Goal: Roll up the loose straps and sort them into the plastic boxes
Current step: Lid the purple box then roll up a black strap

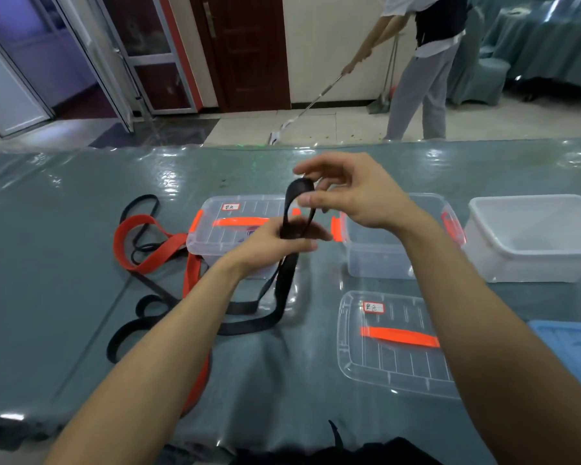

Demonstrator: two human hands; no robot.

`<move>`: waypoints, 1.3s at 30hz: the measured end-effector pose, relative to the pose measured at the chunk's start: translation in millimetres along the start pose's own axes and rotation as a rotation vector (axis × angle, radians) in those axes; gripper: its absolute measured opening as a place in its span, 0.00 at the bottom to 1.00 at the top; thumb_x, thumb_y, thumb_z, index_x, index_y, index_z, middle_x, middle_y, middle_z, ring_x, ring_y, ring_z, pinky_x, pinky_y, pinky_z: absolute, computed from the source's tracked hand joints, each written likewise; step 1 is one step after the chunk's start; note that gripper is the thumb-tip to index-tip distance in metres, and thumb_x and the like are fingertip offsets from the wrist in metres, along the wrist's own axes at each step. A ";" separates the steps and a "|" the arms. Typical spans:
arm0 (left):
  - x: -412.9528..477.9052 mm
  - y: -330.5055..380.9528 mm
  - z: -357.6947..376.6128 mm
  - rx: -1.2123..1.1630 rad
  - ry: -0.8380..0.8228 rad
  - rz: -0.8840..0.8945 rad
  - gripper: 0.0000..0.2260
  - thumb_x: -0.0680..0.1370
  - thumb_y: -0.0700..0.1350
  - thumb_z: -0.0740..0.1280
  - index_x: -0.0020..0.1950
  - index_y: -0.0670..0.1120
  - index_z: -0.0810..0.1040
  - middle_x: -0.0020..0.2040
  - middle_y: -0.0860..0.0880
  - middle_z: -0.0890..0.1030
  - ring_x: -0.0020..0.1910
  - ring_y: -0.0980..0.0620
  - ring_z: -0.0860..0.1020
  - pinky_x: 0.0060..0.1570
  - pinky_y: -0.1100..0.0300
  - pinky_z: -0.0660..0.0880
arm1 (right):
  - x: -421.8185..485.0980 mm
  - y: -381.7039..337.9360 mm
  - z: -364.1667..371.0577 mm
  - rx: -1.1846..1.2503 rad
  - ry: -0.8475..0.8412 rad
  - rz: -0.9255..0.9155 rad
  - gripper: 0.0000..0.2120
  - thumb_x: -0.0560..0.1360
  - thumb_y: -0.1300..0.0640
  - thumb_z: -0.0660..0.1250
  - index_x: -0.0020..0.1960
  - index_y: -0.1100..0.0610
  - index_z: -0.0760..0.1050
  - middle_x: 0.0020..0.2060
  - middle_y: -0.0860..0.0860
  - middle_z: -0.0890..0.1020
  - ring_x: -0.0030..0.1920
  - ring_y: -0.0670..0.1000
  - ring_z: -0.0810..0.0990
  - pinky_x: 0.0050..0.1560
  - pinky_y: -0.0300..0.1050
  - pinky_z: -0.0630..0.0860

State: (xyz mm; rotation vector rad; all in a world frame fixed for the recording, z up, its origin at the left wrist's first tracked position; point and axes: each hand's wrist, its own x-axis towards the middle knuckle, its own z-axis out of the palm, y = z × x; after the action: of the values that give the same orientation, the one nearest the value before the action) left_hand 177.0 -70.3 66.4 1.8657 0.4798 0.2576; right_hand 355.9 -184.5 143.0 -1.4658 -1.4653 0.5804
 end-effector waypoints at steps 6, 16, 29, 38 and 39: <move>8.6 33.5 -27.5 0.017 0.129 0.050 0.09 0.83 0.41 0.74 0.59 0.36 0.82 0.38 0.44 0.77 0.38 0.45 0.77 0.48 0.46 0.77 | 11.1 -6.1 -24.3 -0.008 0.185 -0.041 0.16 0.80 0.59 0.76 0.66 0.57 0.81 0.49 0.50 0.82 0.40 0.51 0.80 0.43 0.48 0.82; -9.8 -0.4 -97.1 0.271 0.309 -0.025 0.26 0.74 0.66 0.79 0.48 0.43 0.79 0.35 0.49 0.78 0.35 0.49 0.80 0.41 0.53 0.78 | 43.2 -17.8 -21.0 0.353 0.235 -0.040 0.18 0.83 0.71 0.66 0.72 0.65 0.76 0.54 0.61 0.81 0.51 0.55 0.84 0.53 0.47 0.87; -72.6 -21.1 -136.1 0.591 0.201 -0.076 0.13 0.75 0.65 0.76 0.47 0.58 0.84 0.35 0.58 0.79 0.34 0.59 0.76 0.36 0.63 0.71 | -1.2 64.5 62.6 0.662 0.138 0.563 0.11 0.73 0.66 0.80 0.48 0.63 0.79 0.48 0.67 0.83 0.44 0.62 0.88 0.43 0.52 0.87; -74.0 -62.8 -66.6 0.172 -0.022 -0.087 0.24 0.79 0.47 0.79 0.73 0.52 0.77 0.67 0.54 0.84 0.69 0.57 0.80 0.72 0.59 0.73 | 11.6 23.6 90.0 0.398 0.056 0.471 0.08 0.72 0.67 0.81 0.49 0.61 0.84 0.40 0.60 0.88 0.41 0.59 0.89 0.44 0.56 0.88; -69.6 -60.9 -57.7 0.048 0.008 -0.016 0.25 0.80 0.44 0.77 0.76 0.46 0.75 0.70 0.50 0.83 0.73 0.53 0.79 0.75 0.57 0.72 | 11.7 18.8 90.8 0.347 0.061 0.463 0.07 0.74 0.66 0.80 0.48 0.60 0.84 0.40 0.60 0.87 0.40 0.57 0.89 0.43 0.55 0.87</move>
State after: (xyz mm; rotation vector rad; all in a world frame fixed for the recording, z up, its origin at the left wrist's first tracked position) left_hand 79.4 -35.2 32.8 1.9076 0.5102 0.2444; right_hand 289.6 -144.5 90.7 -1.5267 -0.9160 1.0069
